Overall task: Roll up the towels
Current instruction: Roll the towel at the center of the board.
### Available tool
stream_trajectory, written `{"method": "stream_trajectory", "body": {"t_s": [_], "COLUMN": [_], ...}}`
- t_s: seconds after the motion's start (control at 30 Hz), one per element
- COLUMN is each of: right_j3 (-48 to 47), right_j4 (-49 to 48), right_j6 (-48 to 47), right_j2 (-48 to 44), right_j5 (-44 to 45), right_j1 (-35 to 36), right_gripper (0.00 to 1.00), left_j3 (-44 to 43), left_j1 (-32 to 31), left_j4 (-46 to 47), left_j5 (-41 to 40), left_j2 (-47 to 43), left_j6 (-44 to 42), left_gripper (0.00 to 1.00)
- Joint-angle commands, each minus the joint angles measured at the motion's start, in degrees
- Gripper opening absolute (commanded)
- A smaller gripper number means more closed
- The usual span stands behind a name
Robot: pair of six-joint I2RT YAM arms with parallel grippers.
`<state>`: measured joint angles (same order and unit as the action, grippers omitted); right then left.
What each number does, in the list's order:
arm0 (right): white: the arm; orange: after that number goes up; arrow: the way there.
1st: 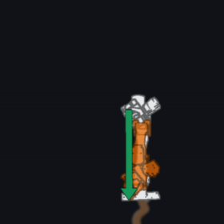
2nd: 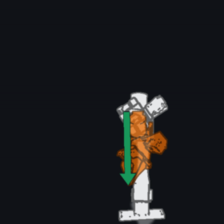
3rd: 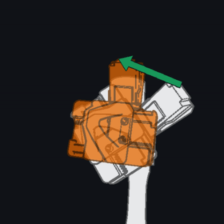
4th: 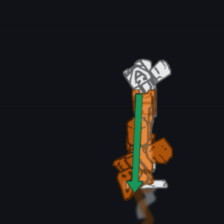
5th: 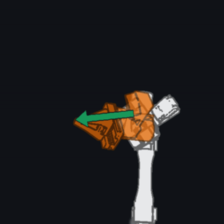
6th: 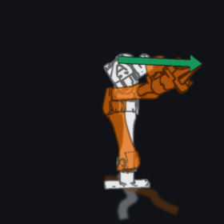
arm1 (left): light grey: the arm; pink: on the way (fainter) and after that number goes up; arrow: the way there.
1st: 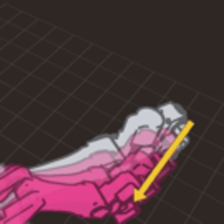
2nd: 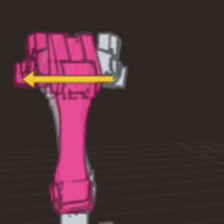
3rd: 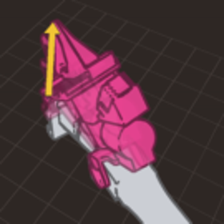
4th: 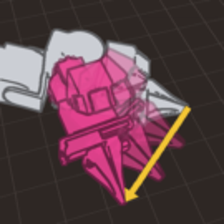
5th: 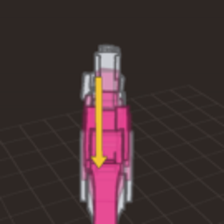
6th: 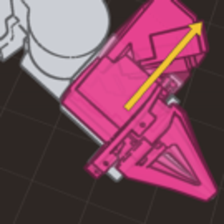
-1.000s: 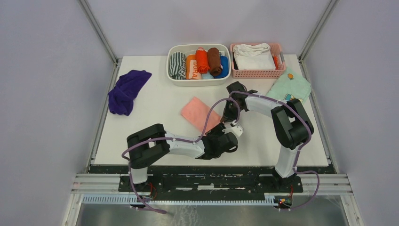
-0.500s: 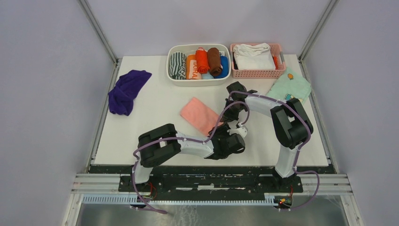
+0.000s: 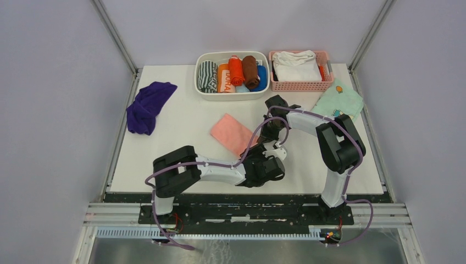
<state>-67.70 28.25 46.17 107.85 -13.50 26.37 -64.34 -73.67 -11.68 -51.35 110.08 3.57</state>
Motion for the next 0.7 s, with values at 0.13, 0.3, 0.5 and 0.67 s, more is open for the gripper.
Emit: {"method": "stream_trajectory", "body": {"t_s": [0.13, 0.3, 0.5, 0.67], "right_j3": [-1.5, -1.3, -1.0, -0.7], "right_j4": [0.2, -0.1, -0.3, -0.5], "right_j6": [-0.5, -0.5, -0.6, -0.6], "right_j2": [0.4, 0.5, 0.5, 0.4], "right_j5": [-0.5, -0.8, -1.2, -1.5], "right_j1": [-0.8, -0.9, -1.1, -1.2], "right_gripper": [0.00, 0.00, 0.00, 0.00], "left_j3": [-0.5, -1.3, -2.1, -2.5], "left_j1": [-2.8, -2.6, -2.3, -1.7], "left_j4": [5.4, 3.8, 3.8, 3.1], "left_j5": [3.9, 3.4, 1.3, 1.0], "left_j2": [-5.7, -2.0, 1.0, 3.1], "left_j6": [-2.1, -1.9, -3.2, -3.0], "left_gripper": [0.64, 0.62, 0.62, 0.62]}}
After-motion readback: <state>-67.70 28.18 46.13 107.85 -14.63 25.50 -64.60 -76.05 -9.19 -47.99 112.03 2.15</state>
